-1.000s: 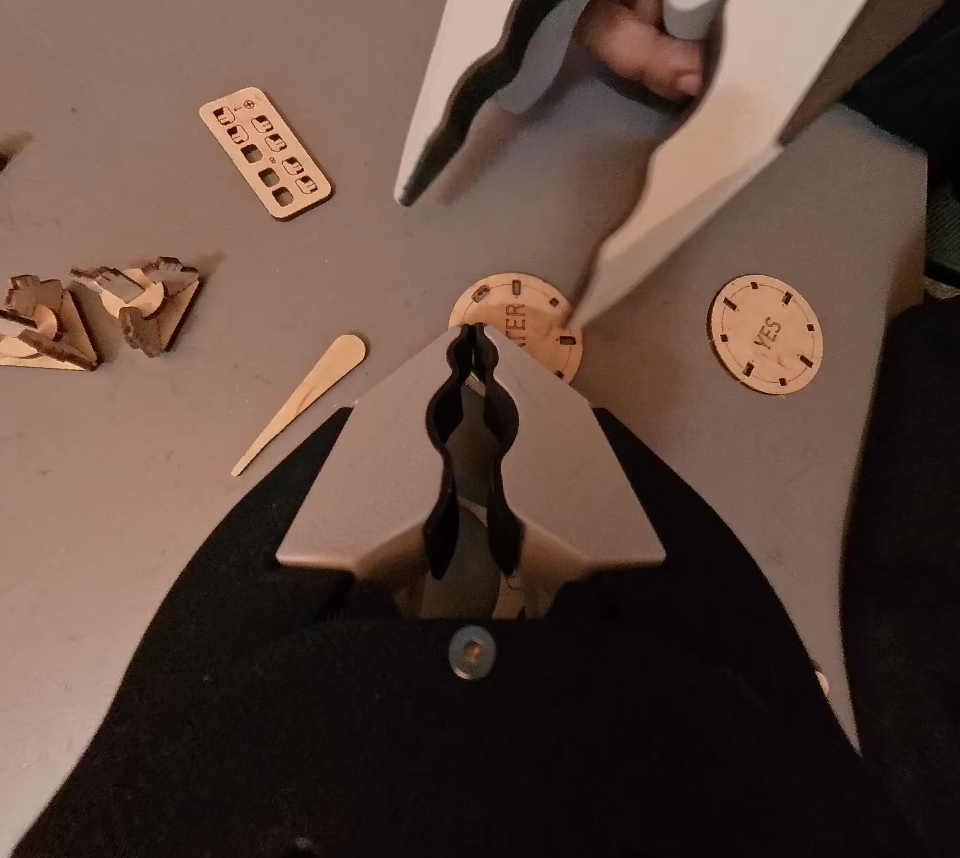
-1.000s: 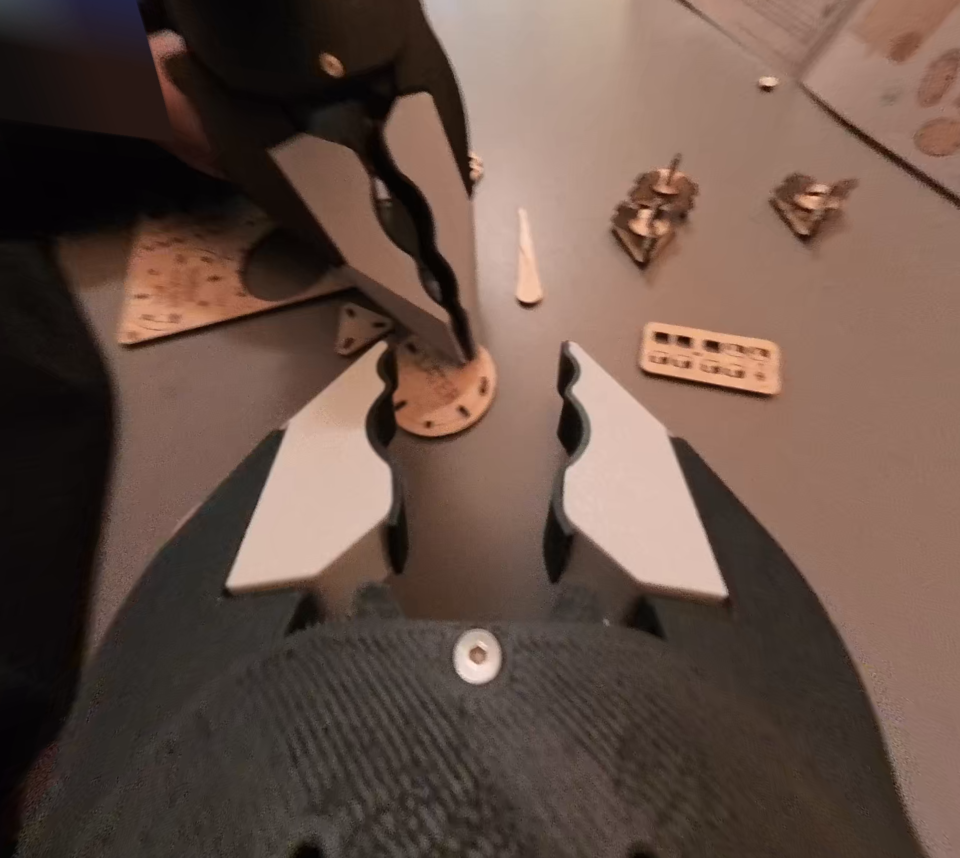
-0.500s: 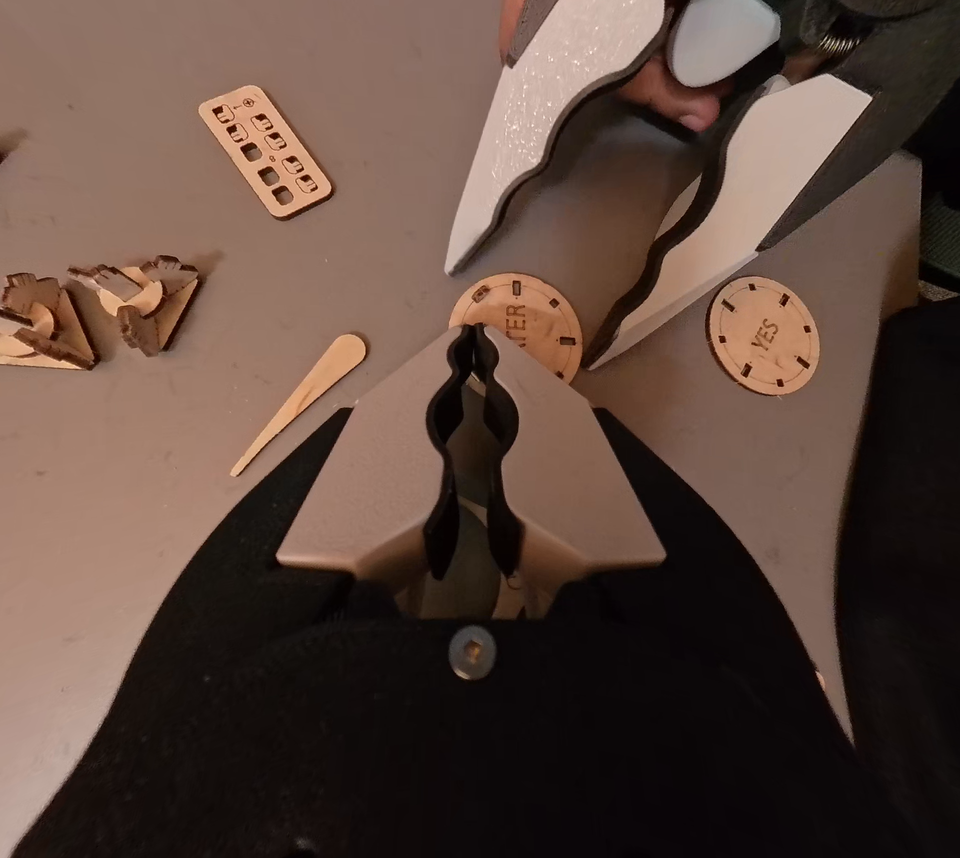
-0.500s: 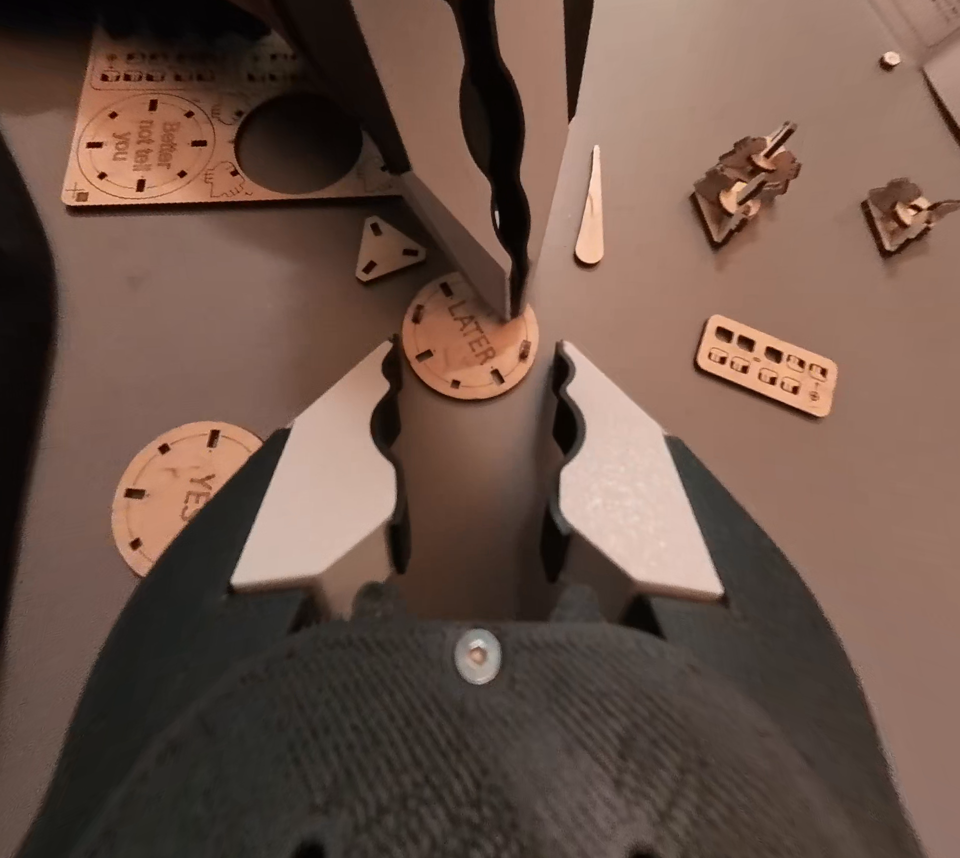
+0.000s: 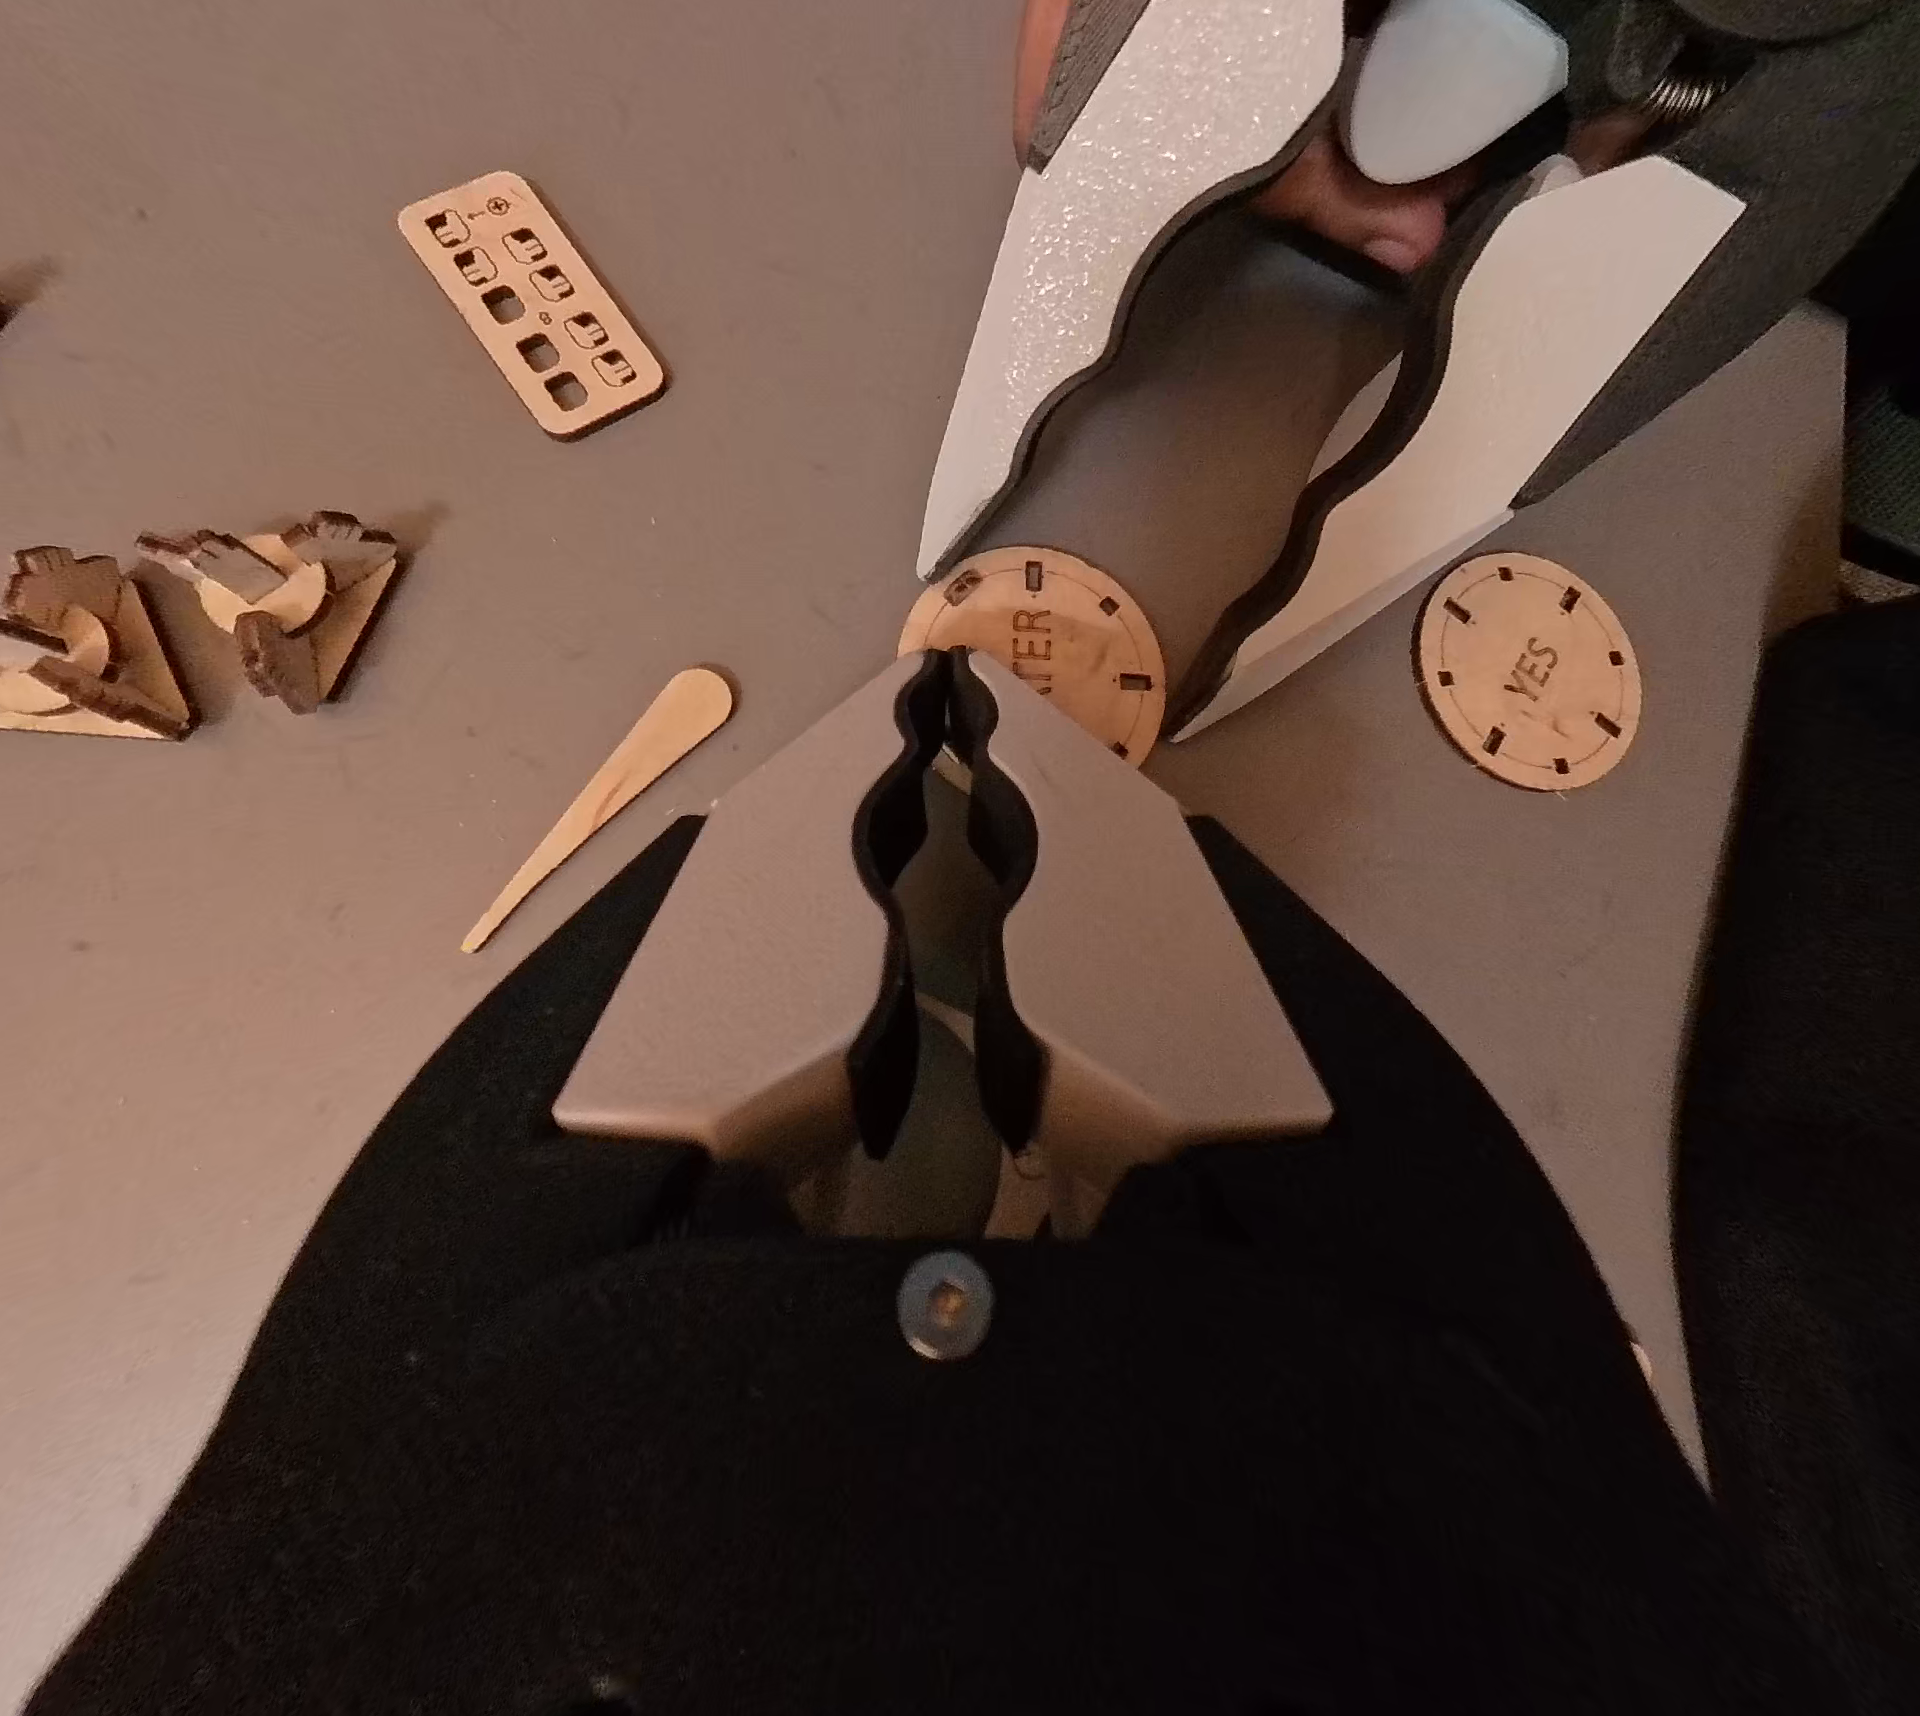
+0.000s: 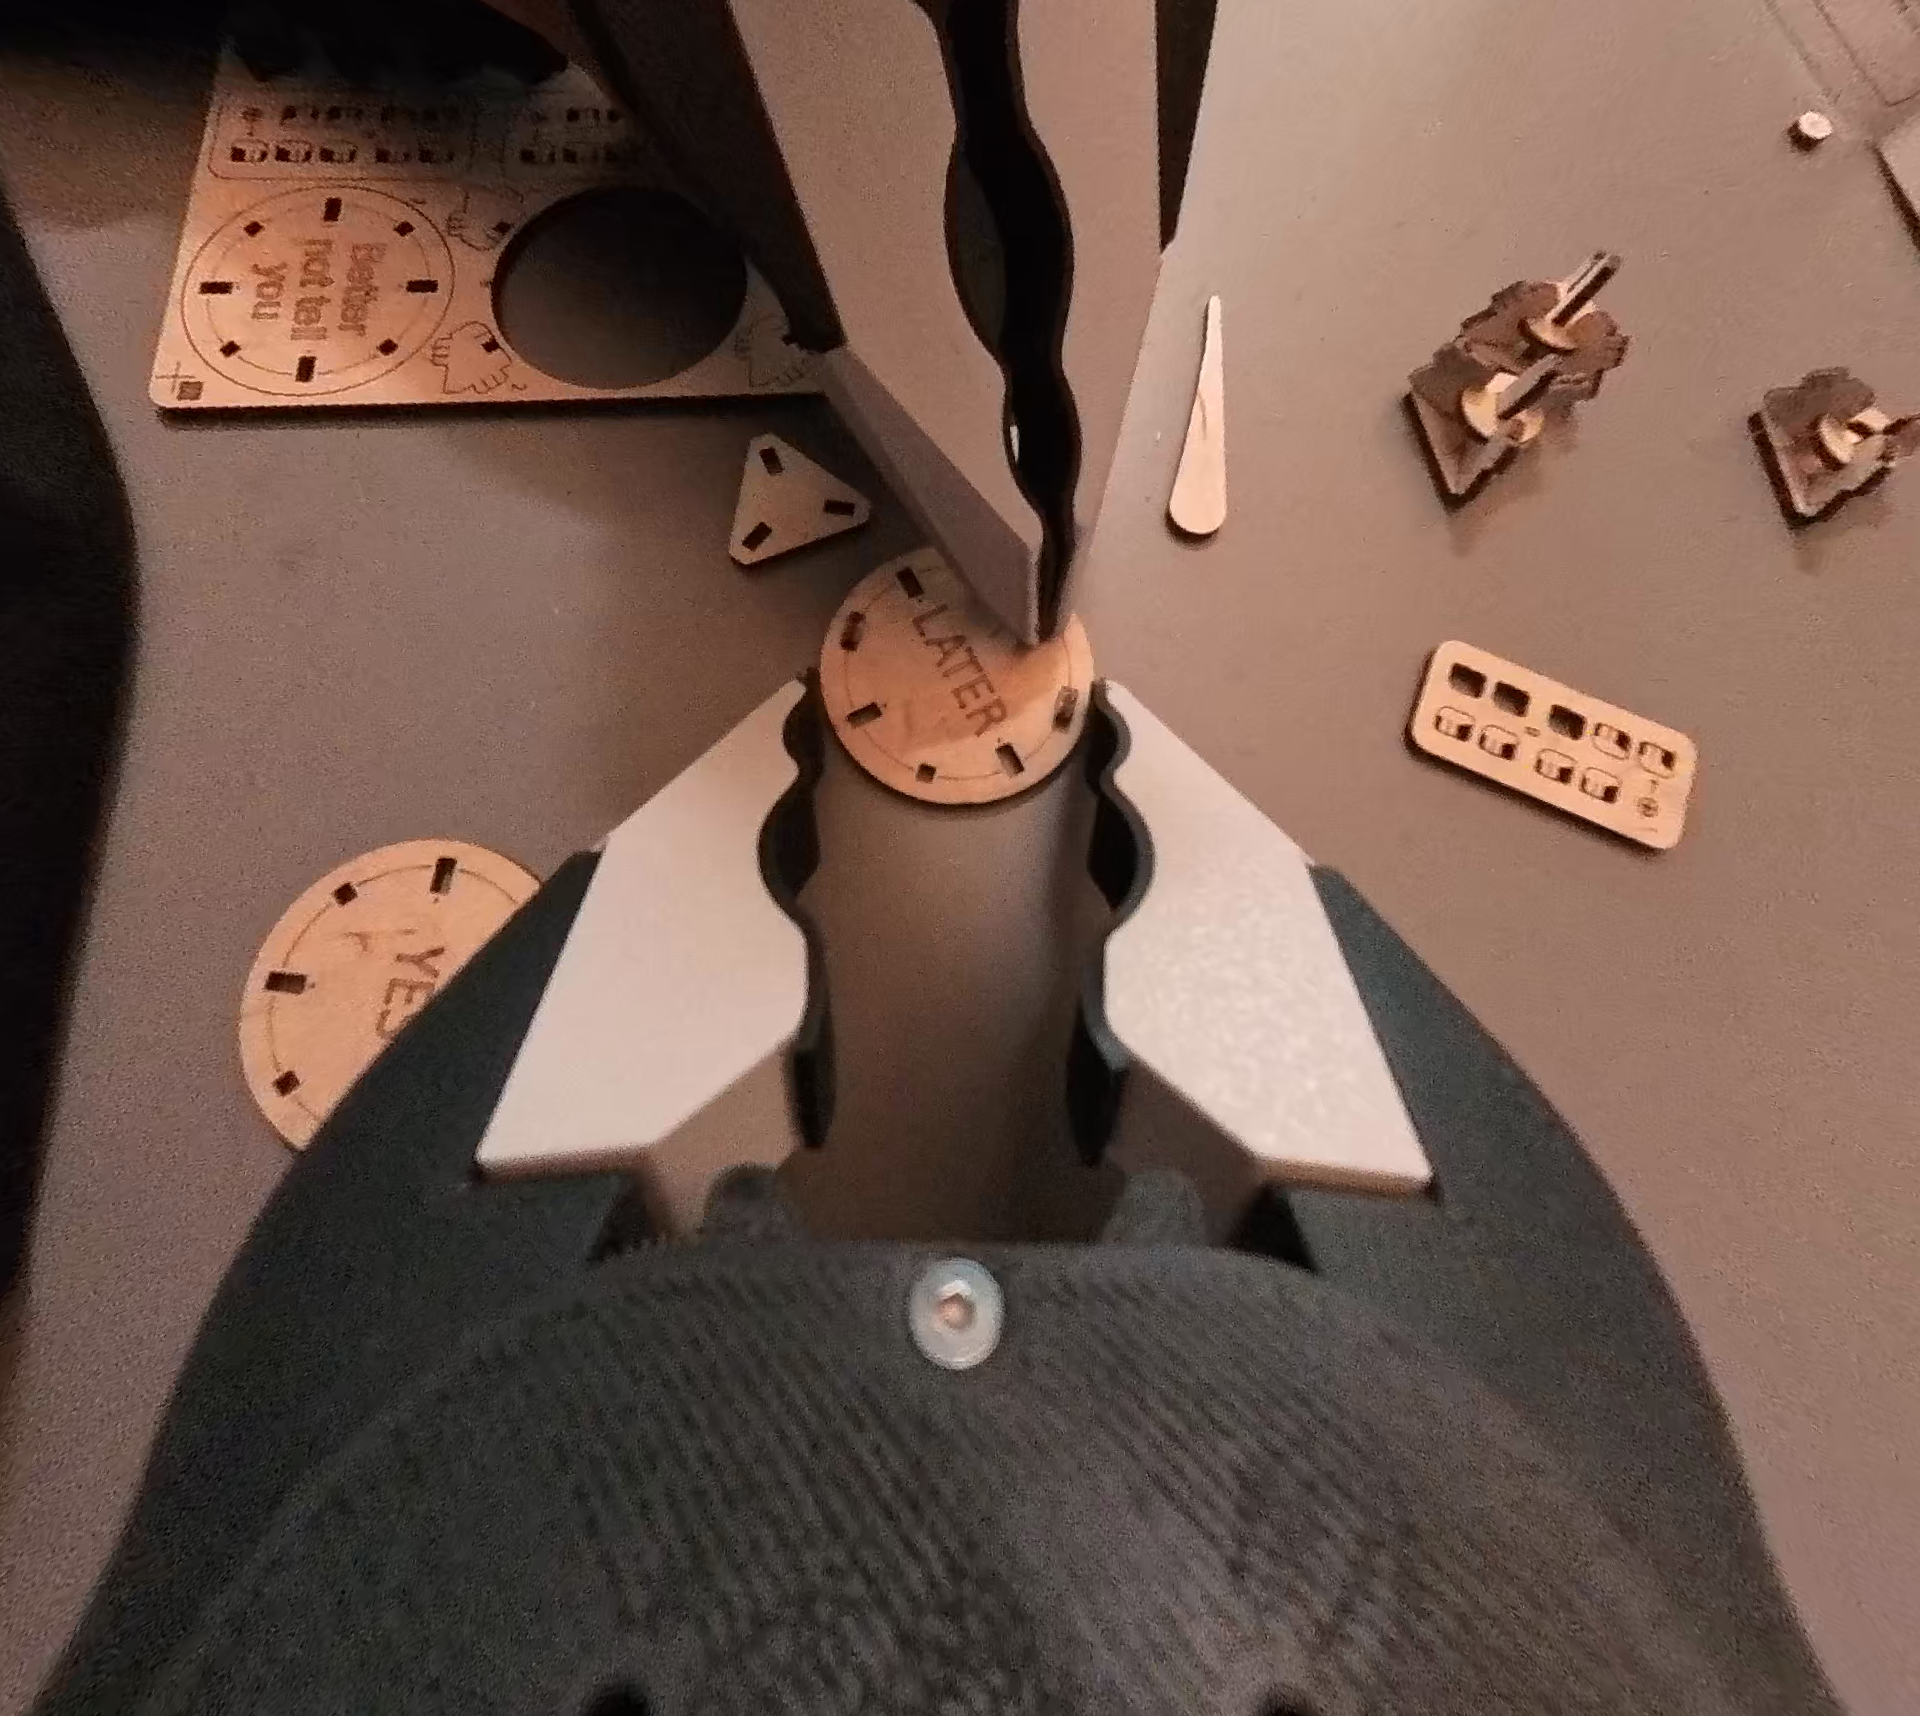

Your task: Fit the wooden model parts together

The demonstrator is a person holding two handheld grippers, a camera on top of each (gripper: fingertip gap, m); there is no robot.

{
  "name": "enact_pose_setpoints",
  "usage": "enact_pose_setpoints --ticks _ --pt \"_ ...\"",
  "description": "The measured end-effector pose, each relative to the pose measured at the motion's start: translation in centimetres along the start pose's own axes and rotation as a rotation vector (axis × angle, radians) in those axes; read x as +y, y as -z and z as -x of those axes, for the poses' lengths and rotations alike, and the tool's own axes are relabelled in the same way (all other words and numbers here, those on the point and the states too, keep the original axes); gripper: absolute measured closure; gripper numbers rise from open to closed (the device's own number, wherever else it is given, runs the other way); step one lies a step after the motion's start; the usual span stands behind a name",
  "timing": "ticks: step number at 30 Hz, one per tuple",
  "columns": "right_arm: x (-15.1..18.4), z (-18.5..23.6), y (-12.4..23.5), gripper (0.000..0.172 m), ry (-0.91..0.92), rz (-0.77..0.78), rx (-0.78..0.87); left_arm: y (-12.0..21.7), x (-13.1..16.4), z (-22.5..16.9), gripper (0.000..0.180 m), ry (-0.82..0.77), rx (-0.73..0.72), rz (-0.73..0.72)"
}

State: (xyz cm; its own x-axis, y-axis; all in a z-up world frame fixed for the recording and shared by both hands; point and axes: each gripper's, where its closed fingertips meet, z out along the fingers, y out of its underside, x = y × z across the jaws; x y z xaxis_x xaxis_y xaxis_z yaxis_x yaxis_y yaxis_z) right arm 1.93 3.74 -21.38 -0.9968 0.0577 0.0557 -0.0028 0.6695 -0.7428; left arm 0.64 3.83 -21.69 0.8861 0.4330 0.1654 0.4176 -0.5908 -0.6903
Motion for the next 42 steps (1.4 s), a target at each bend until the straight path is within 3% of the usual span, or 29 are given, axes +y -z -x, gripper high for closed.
enact_pose_setpoints --ticks 31,34,38,42 --pt "-0.3 -0.1 0.4 0.122 -0.008 -0.041 -0.009 0.0 0.0 0.0 0.179 0.000 -0.001 0.000" --pt "-1.1 -1.1 1.1 0.131 -0.038 -0.097 0.018 0.0 0.0 0.0 0.179 -0.001 -0.003 0.000" --pt "-1.1 -3.0 1.4 0.170 -0.095 -0.119 0.097 0.0 0.0 0.0 0.179 0.002 0.001 -0.001" --pt "-1.1 -3.2 1.1 0.172 -0.154 -0.119 0.071 0.0 0.0 0.0 0.179 0.002 0.001 -0.001"
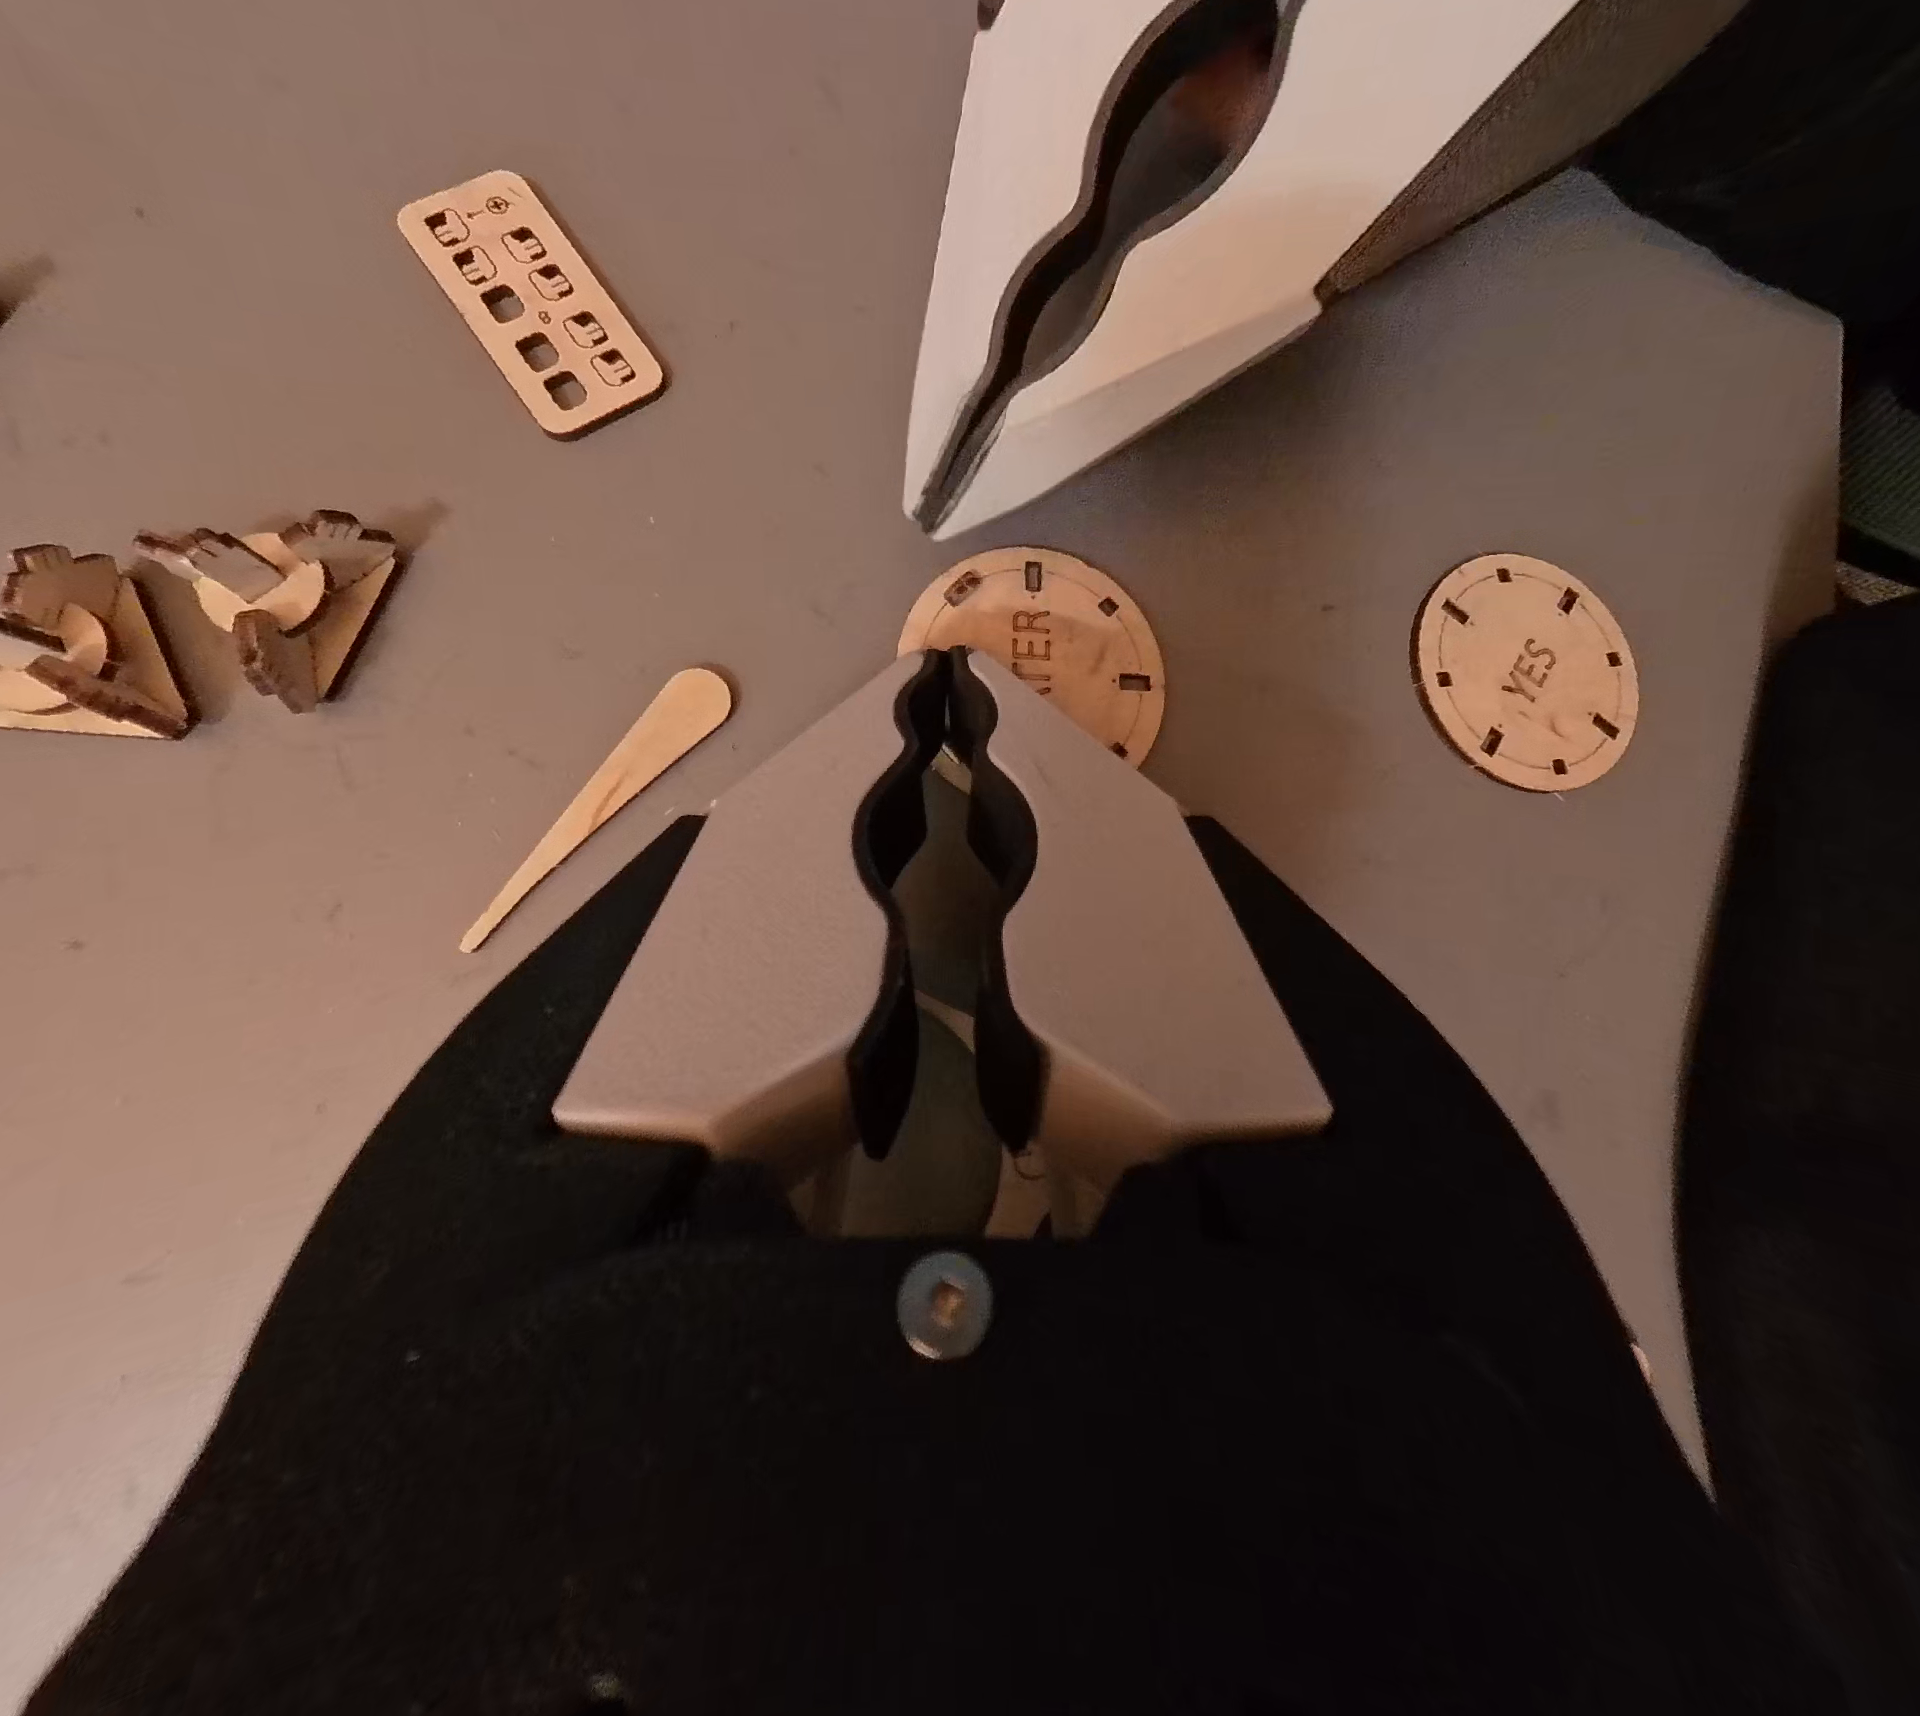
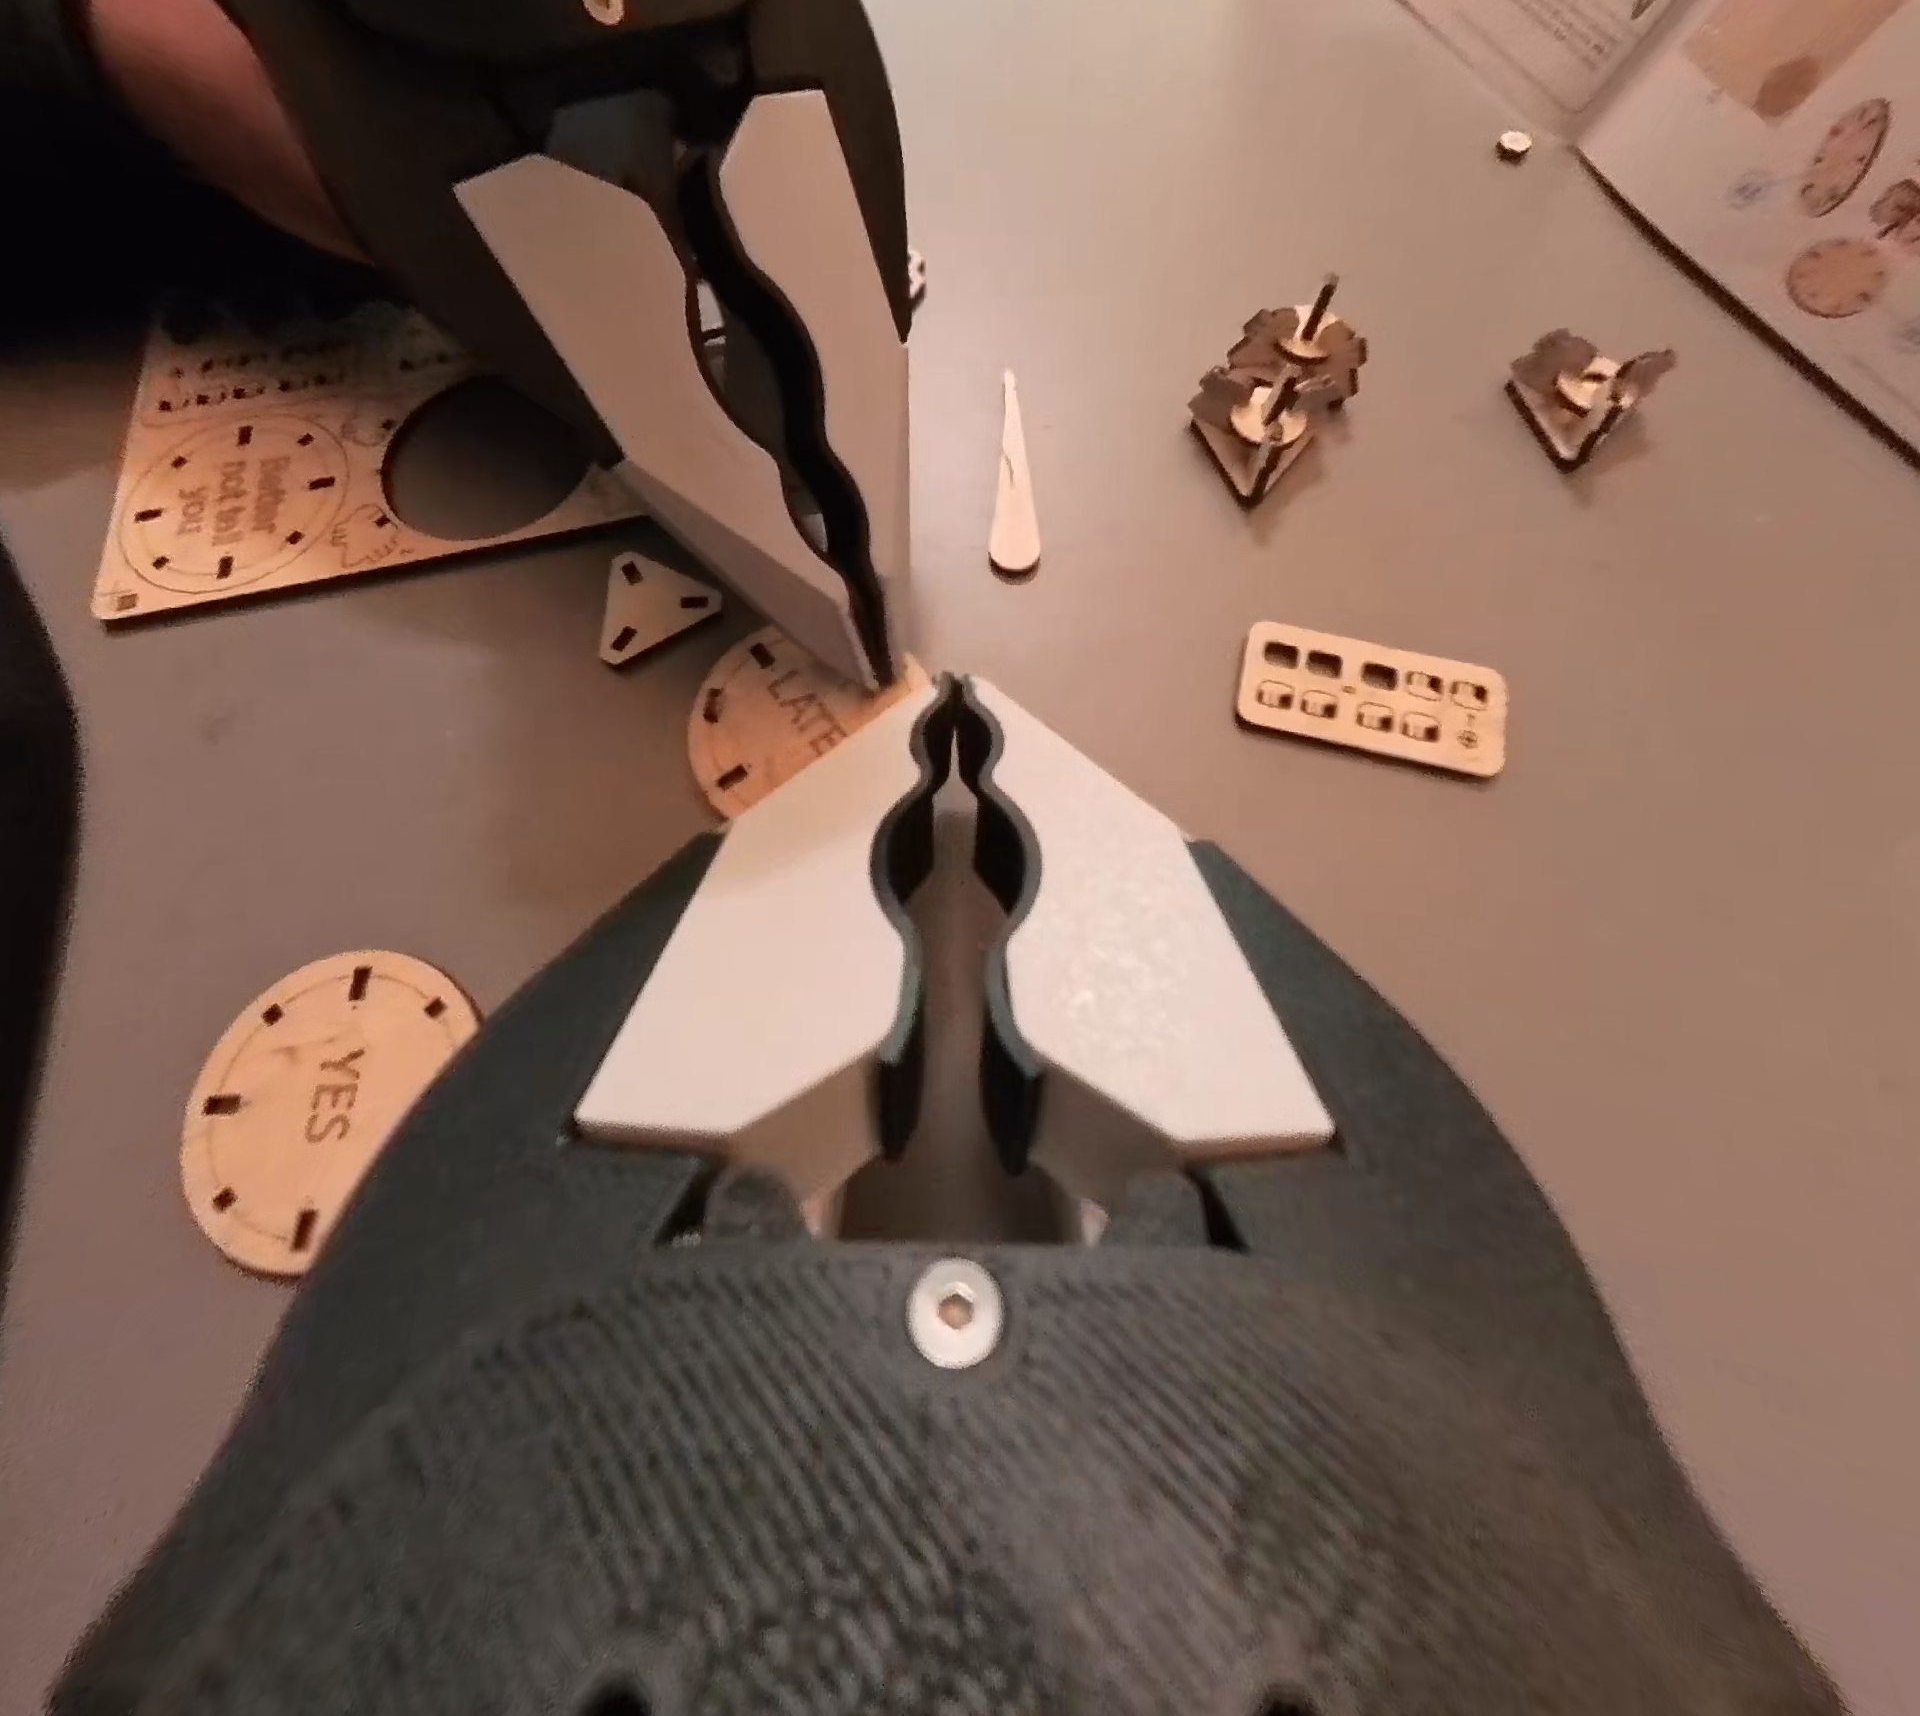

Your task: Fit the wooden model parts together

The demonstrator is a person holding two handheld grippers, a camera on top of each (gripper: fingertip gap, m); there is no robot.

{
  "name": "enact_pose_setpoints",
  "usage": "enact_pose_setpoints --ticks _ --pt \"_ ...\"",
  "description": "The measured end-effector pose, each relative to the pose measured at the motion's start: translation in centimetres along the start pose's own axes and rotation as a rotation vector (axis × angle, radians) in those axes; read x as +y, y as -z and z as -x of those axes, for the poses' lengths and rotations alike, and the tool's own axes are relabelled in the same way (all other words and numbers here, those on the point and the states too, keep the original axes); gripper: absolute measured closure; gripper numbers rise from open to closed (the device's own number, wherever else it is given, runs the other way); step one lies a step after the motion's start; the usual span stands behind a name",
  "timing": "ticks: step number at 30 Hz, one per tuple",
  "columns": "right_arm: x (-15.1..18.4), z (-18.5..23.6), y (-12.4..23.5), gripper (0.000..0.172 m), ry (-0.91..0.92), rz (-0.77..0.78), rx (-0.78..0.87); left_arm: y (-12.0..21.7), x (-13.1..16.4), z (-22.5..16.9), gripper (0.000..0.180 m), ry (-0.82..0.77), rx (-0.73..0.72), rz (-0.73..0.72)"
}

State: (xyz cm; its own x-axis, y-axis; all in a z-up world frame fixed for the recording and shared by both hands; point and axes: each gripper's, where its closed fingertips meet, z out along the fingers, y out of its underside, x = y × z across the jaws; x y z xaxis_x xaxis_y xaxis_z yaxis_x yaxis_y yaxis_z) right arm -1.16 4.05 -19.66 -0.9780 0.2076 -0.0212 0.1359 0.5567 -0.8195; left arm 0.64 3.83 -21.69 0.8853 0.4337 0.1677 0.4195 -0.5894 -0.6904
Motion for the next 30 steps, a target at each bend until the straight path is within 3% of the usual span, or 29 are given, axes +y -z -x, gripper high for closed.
enact_pose_setpoints --ticks 6,12,14,19,22,27,30 --pt "1.2 0.9 -0.6 0.172 -0.038 0.086 -0.066 0.0 0.0 0.0 0.179 0.000 0.000 0.000" --pt "0.1 0.0 -0.1 0.172 -0.108 0.022 -0.038 0.0 0.0 0.0 0.179 0.000 0.000 0.000" --pt "1.6 0.2 -0.7 0.172 -0.065 0.103 -0.034 0.0 0.0 0.0 0.179 0.003 0.003 0.000" --pt "-0.4 -0.1 0.1 0.172 -0.063 0.002 -0.012 0.0 0.0 0.0 0.179 0.001 0.001 0.000" --pt "1.5 0.2 -0.8 0.172 -0.018 0.101 -0.010 0.0 0.0 0.0 0.179 0.002 0.003 0.000" --pt "0.4 -0.3 -0.2 0.172 -0.019 0.048 0.016 0.0 0.0 0.0 0.179 0.003 0.003 0.000" --pt "1.4 0.3 -0.7 0.172 -0.013 0.095 -0.017 0.0 0.0 0.0 0.179 0.002 0.003 0.000"
